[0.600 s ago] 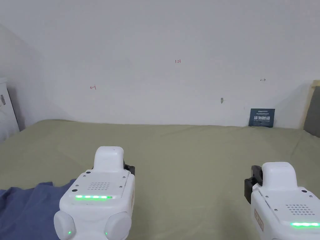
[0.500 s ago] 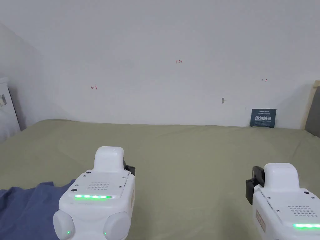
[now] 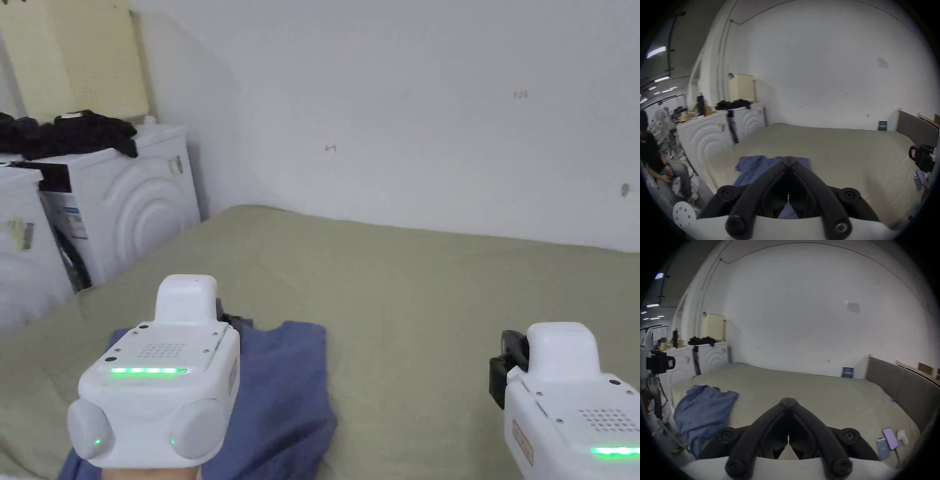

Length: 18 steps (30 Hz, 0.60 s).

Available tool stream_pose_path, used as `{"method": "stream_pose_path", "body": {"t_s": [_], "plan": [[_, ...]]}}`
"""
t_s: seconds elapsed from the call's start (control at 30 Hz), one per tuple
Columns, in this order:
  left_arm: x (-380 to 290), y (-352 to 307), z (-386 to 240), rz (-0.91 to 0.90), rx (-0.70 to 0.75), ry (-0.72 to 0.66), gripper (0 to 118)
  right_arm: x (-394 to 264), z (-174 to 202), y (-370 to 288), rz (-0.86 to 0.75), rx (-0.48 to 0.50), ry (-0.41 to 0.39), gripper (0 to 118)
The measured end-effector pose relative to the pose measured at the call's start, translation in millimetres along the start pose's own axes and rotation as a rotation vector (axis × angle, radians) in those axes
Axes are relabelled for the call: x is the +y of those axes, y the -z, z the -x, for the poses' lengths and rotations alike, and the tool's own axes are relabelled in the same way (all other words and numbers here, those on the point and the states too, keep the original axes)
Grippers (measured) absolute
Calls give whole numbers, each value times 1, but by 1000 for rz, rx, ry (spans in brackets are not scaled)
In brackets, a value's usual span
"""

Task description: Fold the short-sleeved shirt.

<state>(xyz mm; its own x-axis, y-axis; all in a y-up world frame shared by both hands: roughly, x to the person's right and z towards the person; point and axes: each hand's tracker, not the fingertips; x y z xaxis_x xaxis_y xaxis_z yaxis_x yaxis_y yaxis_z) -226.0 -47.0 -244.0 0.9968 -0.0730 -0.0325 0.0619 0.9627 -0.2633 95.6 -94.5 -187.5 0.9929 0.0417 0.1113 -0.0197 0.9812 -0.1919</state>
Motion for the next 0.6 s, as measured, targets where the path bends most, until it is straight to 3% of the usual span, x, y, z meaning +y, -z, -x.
{"method": "stream_pose_path", "body": {"t_s": [0.13,0.27,0.6], "plan": [[-6,-9,52,18,106,-17,0,4,41,17,2,101,10,2],[-12,-5,80,39,153,-20,0,5,59,25,15,138,9,2],[-31,30,86,99,132,-26,0,0,65,42,55,153,-6,2]]}}
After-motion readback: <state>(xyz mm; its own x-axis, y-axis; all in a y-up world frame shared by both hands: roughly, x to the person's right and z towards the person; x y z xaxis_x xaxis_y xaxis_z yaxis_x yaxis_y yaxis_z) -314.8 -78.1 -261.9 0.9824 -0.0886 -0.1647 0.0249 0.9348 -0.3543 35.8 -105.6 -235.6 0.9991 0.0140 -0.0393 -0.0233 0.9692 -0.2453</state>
